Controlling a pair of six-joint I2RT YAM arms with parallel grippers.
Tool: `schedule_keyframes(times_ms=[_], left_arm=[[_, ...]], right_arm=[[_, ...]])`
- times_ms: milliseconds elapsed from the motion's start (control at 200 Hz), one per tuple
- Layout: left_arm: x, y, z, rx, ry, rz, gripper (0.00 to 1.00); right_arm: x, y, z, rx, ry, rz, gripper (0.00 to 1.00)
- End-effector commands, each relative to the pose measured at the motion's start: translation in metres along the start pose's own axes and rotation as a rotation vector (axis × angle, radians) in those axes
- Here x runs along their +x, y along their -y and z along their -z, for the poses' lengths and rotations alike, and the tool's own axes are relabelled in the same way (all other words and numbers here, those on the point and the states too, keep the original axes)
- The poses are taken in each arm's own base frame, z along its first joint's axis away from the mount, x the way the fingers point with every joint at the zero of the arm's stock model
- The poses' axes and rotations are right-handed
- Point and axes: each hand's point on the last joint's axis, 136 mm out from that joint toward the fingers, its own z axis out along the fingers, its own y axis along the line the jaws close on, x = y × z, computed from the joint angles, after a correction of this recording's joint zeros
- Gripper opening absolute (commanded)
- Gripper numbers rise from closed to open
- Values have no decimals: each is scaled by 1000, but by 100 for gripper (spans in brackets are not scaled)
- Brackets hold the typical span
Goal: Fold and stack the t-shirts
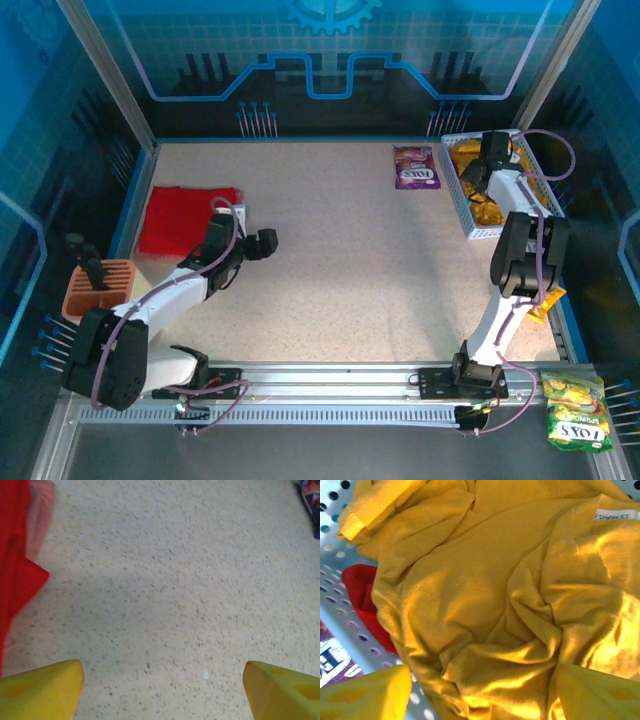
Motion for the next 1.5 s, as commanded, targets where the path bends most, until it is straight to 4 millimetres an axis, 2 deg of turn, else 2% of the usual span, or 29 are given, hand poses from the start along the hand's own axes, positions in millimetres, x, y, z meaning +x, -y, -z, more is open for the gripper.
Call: schedule_keyframes(times_ms=[0,175,355,360,405,490,610,660,771,821,971,1026,1141,1201,1276,1371,1496], left_arm=[[9,3,4,-7,-9,4,84],[14,13,11,13,2,16,83],[22,16,19,8,-9,24,83],[22,16,19,7,-9,24,83],[24,16,21,1,-9,20,83],[27,14,24,-2,-7,16,83],[27,16,27,8,0,15,81],[26,18,28,12,1,18,80],[27,20,29,22,5,26,80],[28,20,29,24,5,30,79],[29,22,29,29,-4,26,78],[29,24,30,32,-5,24,78],[25,26,30,35,2,21,78],[24,29,30,47,5,-3,83],[20,26,32,18,5,-38,86],[14,26,34,8,9,-68,89],[6,37,35,52,8,-39,89]], right_arm=[[-4,0,-8,-27,-46,-51,73],[2,0,-32,-26,-88,-53,68],[17,3,-51,-16,-171,-51,66],[18,3,-52,-19,-174,-52,62],[19,1,-52,-33,-179,-61,57],[18,-4,-50,-69,-175,-75,39],[14,-5,-43,-89,-172,-92,1],[12,-6,-37,-96,-166,-96,0],[1,-9,-14,-125,-100,-111,0],[1,-3,-5,-99,-68,-119,0],[-13,3,37,-92,115,-119,0],[-24,2,62,-106,223,-116,0],[-38,3,99,-114,369,-83,0],[-44,1,117,-133,428,-64,0],[-51,-12,145,-229,524,-20,0],[-54,-19,184,-255,644,35,0],[-52,-30,228,-285,736,116,0]])
